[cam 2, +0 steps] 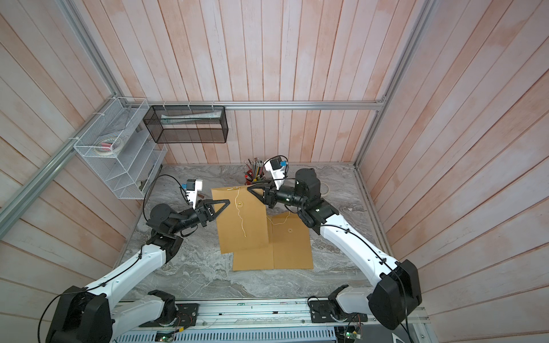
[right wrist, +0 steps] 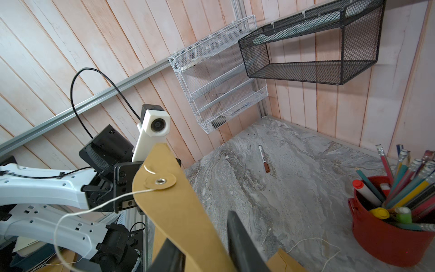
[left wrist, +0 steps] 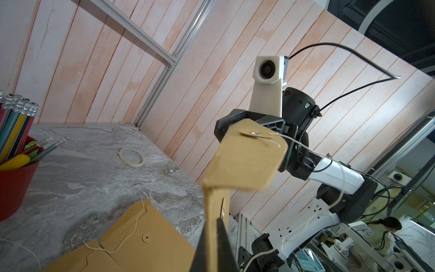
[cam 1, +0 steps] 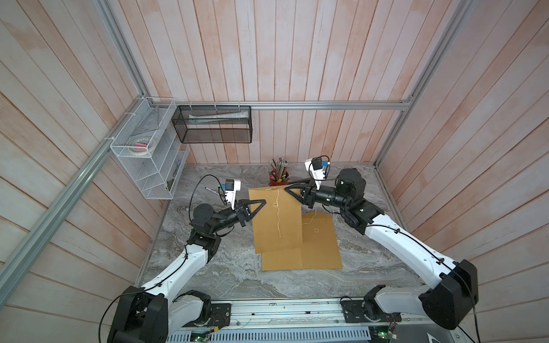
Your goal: Open the file bag
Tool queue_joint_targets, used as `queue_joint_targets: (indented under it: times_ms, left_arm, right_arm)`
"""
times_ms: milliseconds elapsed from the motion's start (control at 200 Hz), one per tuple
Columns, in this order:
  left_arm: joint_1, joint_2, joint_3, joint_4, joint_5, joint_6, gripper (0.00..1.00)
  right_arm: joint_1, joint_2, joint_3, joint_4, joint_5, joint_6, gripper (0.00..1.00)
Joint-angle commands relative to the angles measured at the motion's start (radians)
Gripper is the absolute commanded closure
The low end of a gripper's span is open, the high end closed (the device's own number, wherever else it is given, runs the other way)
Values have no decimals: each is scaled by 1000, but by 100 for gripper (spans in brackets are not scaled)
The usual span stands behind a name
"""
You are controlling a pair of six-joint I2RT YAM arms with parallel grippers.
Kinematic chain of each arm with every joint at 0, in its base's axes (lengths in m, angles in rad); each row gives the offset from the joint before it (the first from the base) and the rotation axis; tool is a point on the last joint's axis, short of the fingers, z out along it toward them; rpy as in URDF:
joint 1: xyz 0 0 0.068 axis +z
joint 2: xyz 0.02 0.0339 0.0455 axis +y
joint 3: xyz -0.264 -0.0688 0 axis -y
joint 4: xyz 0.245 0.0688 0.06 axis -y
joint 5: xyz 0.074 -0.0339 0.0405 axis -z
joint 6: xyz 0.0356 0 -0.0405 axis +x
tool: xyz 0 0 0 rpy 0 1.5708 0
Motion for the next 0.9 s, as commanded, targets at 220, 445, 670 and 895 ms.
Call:
queue_joint_targets:
  times_ms: [220,445,670,895]
  left_arm:
    - [-5,2,-17,-5,7,12,100]
    - [-5,-2,-17,-8,0,14,98]
    - [-5,-28,-4,-18,-14,12,80]
    - [-5,-23,26,15,-24,-8,74]
  right_arm:
    - [2,-4,44,16,-49,4,92]
    - [2,-7,42,16,-57,4,98]
    - [2,-12,28,26,-65,1,100]
    - [2,-7,29,7,-65,-11,100]
